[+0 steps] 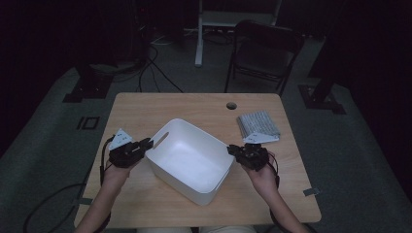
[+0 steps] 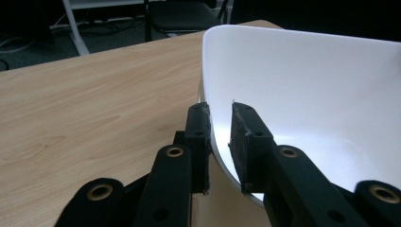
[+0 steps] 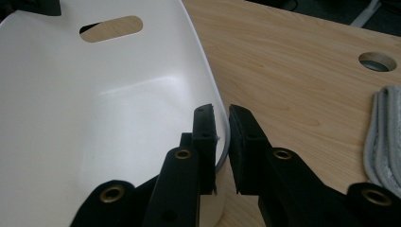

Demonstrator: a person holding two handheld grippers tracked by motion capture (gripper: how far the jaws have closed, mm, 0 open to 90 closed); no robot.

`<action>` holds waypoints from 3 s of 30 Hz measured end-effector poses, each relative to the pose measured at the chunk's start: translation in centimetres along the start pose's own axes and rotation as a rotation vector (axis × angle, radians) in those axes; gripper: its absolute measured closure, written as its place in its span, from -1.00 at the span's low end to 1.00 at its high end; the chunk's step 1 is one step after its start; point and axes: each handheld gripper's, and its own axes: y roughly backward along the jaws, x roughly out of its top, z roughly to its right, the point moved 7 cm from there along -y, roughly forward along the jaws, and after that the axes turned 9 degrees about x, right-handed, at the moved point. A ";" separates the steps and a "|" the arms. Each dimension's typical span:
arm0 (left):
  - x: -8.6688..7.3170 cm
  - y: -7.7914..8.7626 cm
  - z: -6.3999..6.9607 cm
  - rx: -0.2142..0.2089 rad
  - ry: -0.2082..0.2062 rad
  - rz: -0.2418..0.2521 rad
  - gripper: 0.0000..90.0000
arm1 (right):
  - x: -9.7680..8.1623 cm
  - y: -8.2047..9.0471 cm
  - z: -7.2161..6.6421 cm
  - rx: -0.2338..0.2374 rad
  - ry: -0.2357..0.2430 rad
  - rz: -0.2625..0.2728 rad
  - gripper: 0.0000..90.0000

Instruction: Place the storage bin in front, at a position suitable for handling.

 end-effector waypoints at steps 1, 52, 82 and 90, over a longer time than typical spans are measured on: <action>0.0 0.1 0.0 -0.001 -0.001 0.000 0.73 | 0.1 0.0 0.1 -0.004 0.001 -0.001 0.83; -0.3 2.8 1.1 -0.017 0.029 0.027 0.30 | 2.3 -0.5 2.3 0.063 -0.024 0.041 0.44; 3.6 -6.1 -0.3 -0.156 -0.004 -0.013 0.41 | -3.3 3.1 -3.8 0.092 -0.146 0.072 -0.11; 3.7 -6.7 -0.2 -0.121 -0.019 -0.035 0.81 | -3.5 2.8 -4.4 0.086 -0.129 0.059 0.04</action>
